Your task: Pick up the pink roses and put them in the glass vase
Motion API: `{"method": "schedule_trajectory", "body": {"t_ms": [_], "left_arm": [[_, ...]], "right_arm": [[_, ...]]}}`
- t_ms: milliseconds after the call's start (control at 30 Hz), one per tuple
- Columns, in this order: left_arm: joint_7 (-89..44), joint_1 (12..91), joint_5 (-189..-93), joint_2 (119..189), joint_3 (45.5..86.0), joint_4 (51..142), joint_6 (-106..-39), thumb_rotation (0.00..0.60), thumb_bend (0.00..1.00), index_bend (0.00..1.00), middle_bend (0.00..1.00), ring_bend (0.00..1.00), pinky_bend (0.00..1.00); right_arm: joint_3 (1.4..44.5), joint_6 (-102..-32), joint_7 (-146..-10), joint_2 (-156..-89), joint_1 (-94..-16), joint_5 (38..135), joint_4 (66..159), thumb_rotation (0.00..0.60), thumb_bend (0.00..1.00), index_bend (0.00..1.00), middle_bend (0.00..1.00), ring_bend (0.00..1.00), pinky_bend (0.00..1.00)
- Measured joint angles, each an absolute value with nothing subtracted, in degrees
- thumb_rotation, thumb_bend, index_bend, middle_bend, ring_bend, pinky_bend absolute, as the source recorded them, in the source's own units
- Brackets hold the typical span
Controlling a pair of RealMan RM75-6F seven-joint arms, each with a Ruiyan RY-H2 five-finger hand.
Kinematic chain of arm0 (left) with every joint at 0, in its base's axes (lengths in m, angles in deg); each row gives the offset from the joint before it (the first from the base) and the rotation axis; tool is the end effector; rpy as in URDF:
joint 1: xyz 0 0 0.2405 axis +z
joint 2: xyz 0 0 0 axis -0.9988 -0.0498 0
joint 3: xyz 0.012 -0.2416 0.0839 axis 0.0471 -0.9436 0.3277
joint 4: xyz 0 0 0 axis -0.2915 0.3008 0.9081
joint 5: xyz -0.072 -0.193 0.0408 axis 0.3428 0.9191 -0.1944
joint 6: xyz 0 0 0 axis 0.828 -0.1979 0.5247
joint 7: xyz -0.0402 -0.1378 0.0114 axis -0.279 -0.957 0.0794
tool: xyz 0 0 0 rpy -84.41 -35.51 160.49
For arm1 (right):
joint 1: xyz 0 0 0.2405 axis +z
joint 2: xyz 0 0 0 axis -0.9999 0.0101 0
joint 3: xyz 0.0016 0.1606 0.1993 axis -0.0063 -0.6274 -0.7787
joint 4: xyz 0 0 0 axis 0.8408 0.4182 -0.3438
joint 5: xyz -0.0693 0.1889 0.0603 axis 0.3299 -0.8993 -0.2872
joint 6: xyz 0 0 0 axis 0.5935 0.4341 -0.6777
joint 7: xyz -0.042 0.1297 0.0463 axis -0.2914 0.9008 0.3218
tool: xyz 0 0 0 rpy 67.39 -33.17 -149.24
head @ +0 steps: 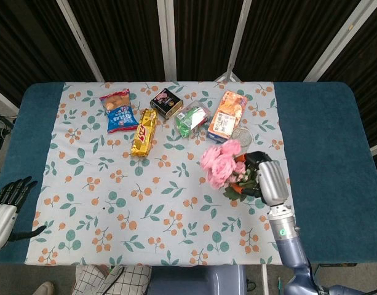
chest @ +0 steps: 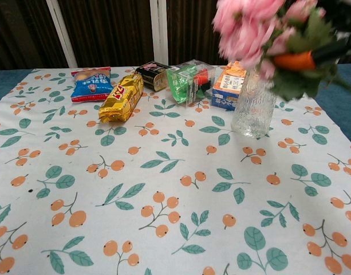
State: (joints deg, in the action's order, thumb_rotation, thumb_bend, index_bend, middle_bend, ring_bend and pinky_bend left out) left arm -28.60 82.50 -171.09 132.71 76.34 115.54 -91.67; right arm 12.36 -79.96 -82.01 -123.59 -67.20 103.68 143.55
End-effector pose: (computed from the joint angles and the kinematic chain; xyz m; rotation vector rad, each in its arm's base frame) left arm -0.3142 0.1596 0.1530 -1.4982 -1.0008 -0.9088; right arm -0.1330 -0.2861 0.0856 1.2656 -1.1356 1.6089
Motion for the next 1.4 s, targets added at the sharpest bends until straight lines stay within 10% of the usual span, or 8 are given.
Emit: {"method": "schedule_trajectory", "body": {"t_ms": [533, 1400], "left_arm": [[-30.0, 82.3, -172.4, 133.4, 76.3, 115.3, -92.6, 0.600, 0.00, 0.00, 0.00, 0.00, 0.00], [-31.3, 82.2, -171.0, 132.8, 76.1, 115.4, -91.6, 0.600, 0.00, 0.00, 0.00, 0.00, 0.00]], "right_arm": [[-12.6, -88.4, -59.7, -123.3, -63.8, 87.7, 146.1, 0.600, 0.29, 0.49, 0.50, 0.47, 0.29], [-16.7, -84.6, -54.1, -137.7, -45.2, 77.1, 124.7, 0.600, 0.29, 0.48, 0.50, 0.46, 0.29]]}}
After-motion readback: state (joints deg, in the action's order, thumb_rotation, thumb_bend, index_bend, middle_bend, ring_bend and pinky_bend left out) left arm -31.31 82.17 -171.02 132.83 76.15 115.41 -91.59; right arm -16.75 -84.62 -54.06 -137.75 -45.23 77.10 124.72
